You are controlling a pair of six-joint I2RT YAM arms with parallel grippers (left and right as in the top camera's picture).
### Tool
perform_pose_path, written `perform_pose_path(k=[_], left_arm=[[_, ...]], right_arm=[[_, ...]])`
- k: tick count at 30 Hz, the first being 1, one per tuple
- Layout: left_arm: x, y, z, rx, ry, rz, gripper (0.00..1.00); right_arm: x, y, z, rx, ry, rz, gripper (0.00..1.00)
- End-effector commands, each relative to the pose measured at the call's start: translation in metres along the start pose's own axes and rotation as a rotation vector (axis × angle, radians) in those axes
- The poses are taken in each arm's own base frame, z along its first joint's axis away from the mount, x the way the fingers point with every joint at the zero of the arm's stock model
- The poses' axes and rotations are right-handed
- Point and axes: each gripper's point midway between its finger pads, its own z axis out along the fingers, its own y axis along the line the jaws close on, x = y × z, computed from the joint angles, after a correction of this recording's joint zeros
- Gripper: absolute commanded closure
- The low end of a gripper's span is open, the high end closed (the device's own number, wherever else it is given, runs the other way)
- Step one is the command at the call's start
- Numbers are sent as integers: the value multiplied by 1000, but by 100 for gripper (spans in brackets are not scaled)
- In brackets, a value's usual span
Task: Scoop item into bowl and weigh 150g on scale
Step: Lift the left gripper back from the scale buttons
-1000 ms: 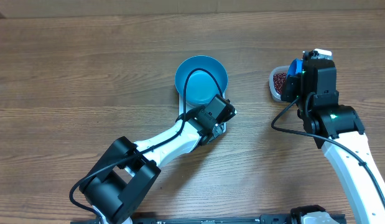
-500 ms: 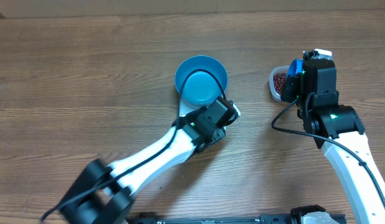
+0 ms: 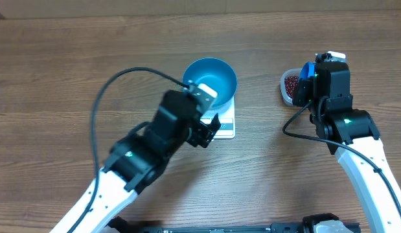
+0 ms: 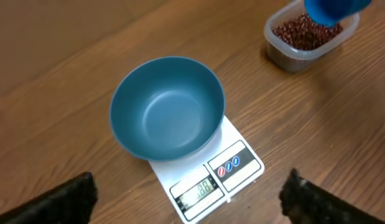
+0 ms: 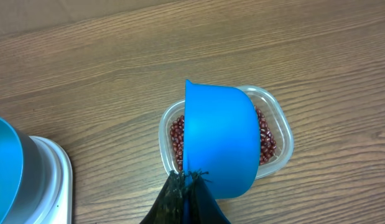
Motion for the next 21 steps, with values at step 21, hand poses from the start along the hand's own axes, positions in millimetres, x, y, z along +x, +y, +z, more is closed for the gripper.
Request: perform_pose_path(k=[21], left_arm=[[12, 25, -19, -8, 64, -108, 1]], right_arm=[[-12, -1, -6, 6, -30, 11, 96]])
